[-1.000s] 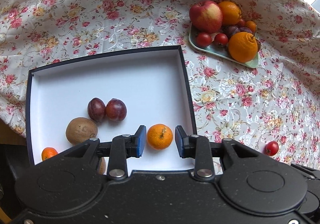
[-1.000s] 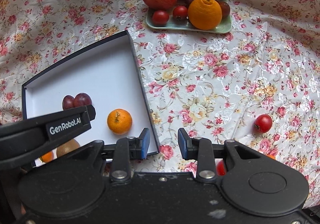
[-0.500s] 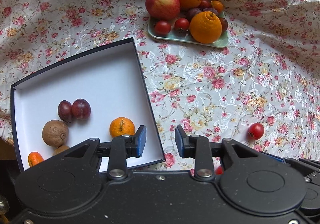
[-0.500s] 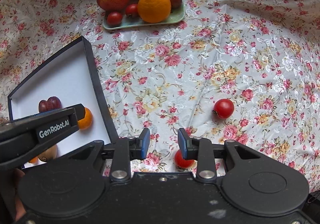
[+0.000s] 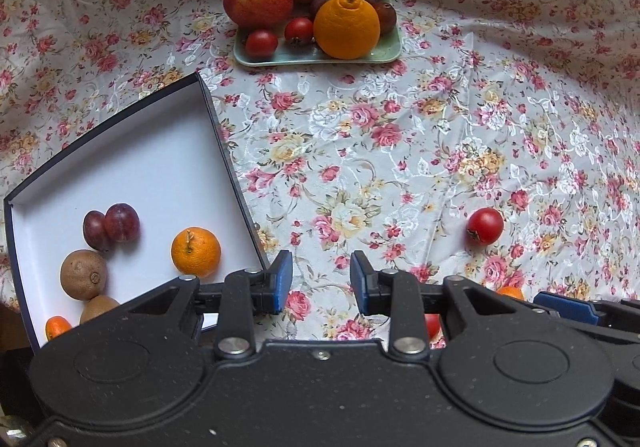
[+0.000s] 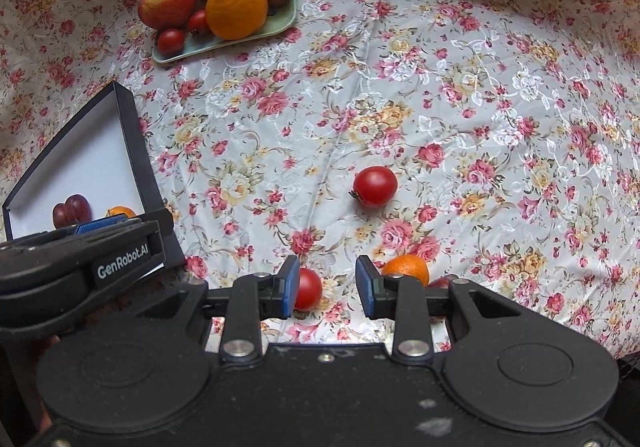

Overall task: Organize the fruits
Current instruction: 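Raise both open tools and move them back toward the loose fruit, then close the left tool on a red tomato while the right tool lowers toward a dark plum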

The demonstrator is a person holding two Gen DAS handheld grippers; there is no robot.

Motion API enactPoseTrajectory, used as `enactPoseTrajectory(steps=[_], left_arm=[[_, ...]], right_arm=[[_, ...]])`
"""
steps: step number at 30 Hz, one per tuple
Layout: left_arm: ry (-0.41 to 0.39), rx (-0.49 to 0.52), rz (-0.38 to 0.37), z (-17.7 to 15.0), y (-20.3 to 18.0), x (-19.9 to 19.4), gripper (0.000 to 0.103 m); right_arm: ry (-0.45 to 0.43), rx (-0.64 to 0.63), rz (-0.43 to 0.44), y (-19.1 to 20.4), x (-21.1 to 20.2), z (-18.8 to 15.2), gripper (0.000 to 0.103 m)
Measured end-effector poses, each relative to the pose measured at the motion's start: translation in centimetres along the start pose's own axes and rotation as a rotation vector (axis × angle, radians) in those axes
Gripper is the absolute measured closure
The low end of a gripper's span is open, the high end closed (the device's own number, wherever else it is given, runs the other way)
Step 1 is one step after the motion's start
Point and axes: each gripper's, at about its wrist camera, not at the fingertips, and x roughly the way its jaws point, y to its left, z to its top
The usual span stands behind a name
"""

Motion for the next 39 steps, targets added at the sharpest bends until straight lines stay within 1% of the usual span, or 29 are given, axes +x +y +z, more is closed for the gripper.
enactPoseTrajectory(steps=[7, 14, 18, 21, 24, 27, 30, 33, 35, 37, 39], left_arm=[[-0.004, 0.031, -0.006, -1.0, -0.5, -0.2, 0.062], [0.004, 0.023, -0.056, -2.6, 0.0, -0.5, 0.062], [-0.01, 0.004, -0.069, -3.3, 0.6, -0.9, 0.062], [-0.021, -0.009, -0.07, -3.7, 1.1, -1.1, 0.062], [-0.013, -0.036, -0.072, -3.8, 1.7, -0.9, 0.062], [-0.005, -0.057, -0.081, -3.9, 1.9, -0.6, 0.062], [0.011, -0.054, -0.103, -4.1, 1.1, -0.1, 0.063], [0.036, -0.033, -0.156, -4.3, -0.4, 0.5, 0.063], [0.055, -0.015, -0.184, -4.4, -1.7, 1.0, 0.063], [0.066, 0.01, -0.193, -4.6, -3.0, 1.4, 0.063], [0.069, 0.04, -0.178, -4.8, -4.2, 1.9, 0.063]], right_arm=[[0.012, 0.055, -0.011, -2.3, 0.3, -0.8, 0.069], [0.036, 0.108, -0.004, -3.5, 0.8, -2.2, 0.069], [0.025, 0.11, -0.027, -3.4, 0.8, -3.1, 0.069], [0.002, 0.118, -0.013, -3.8, 0.2, -3.8, 0.07], [-0.025, 0.14, -0.021, -4.8, -0.4, -4.3, 0.07], [-0.031, 0.18, -0.022, -6.1, -0.5, -4.6, 0.07], [-0.032, 0.214, -0.028, -7.4, -0.4, -4.8, 0.07], [-0.037, 0.235, -0.04, -8.7, -0.1, -4.9, 0.07], [-0.03, 0.243, -0.069, -9.2, 0.3, -5.0, 0.07], [-0.02, 0.247, -0.075, -9.8, 0.8, -5.1, 0.07], [0.001, 0.257, -0.074, -10.3, 1.3, -5.1, 0.07]])
